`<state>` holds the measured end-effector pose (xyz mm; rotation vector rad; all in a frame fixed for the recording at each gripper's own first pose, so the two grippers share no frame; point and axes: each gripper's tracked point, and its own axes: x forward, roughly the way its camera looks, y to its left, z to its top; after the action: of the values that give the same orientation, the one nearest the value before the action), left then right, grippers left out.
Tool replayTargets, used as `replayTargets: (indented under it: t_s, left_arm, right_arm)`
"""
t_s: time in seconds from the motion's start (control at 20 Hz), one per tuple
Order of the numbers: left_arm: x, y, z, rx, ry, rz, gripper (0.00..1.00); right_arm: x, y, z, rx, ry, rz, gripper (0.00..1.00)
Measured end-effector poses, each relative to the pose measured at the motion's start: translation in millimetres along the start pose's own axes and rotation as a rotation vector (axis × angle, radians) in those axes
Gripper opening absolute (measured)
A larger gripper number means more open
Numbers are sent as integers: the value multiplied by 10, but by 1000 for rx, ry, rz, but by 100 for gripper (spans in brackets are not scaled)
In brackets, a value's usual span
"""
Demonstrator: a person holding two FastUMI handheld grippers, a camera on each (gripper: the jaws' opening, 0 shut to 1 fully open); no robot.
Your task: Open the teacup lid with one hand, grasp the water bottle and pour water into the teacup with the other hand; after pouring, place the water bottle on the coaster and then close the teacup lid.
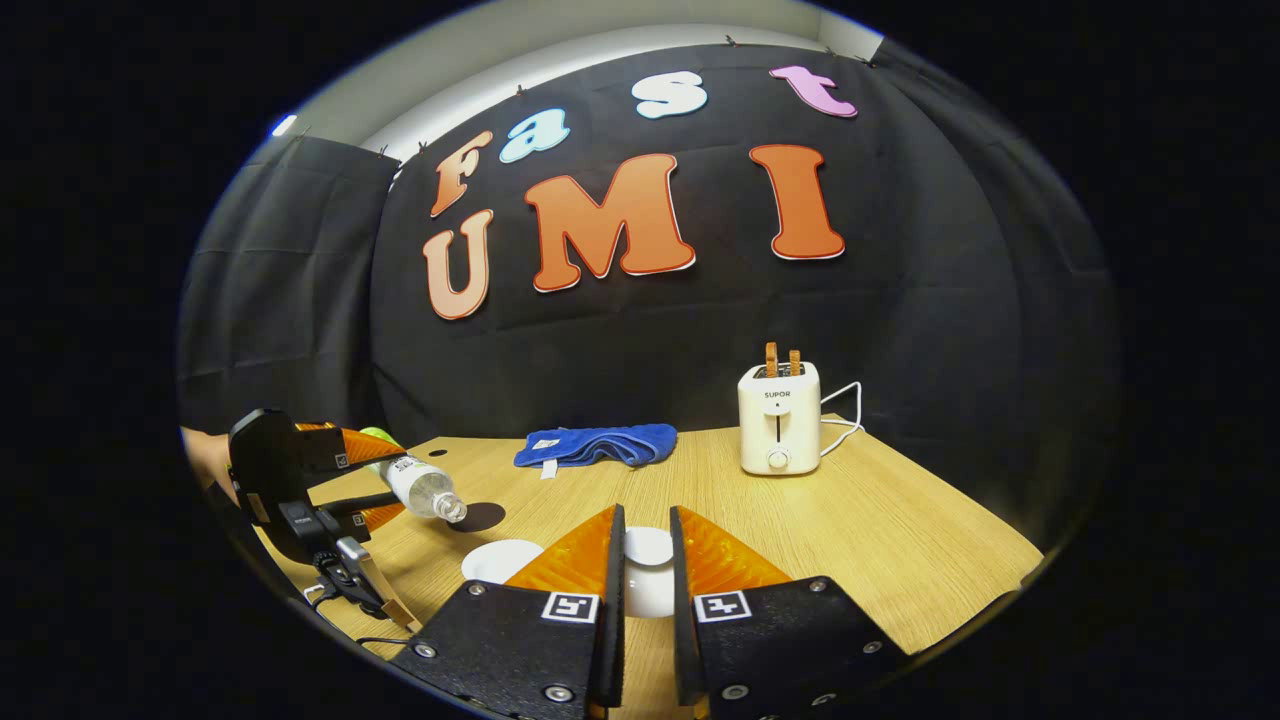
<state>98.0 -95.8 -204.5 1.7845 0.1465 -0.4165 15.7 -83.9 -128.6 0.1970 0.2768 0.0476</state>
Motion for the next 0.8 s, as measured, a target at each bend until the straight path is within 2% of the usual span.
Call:
replayTargets:
  t_s: [0.8]
  left_arm:
    - [-72,365,-29,141,-1,61,65]
  right_arm:
    - [-17,51,-40,-27,0,14,20]
